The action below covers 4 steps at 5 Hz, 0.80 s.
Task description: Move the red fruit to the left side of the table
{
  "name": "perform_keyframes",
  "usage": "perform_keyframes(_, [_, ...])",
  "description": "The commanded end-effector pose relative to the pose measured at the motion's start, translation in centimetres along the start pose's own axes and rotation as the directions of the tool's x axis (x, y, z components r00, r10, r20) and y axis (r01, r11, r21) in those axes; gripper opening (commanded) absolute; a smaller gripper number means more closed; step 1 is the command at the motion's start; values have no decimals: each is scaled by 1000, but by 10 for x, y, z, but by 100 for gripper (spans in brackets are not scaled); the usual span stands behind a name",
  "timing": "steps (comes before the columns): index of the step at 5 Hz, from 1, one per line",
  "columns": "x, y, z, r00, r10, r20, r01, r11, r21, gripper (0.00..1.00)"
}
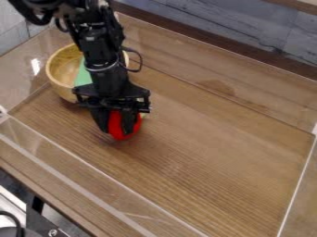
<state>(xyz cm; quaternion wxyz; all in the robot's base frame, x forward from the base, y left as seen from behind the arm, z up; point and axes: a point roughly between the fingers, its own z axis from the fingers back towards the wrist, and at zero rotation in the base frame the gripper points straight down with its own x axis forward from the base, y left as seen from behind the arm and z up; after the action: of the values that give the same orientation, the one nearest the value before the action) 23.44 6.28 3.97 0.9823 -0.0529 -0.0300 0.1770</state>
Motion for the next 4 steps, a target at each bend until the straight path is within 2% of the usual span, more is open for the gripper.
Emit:
perform_keyframes(1, [17, -1, 11, 998, -41, 41, 41, 999, -9, 100])
perform_keyframes(2, [23, 4, 6, 999, -19, 41, 19, 1000, -9, 0])
perform_keyframes(4, [30, 14, 29, 996, 40, 83, -38, 999, -29, 0])
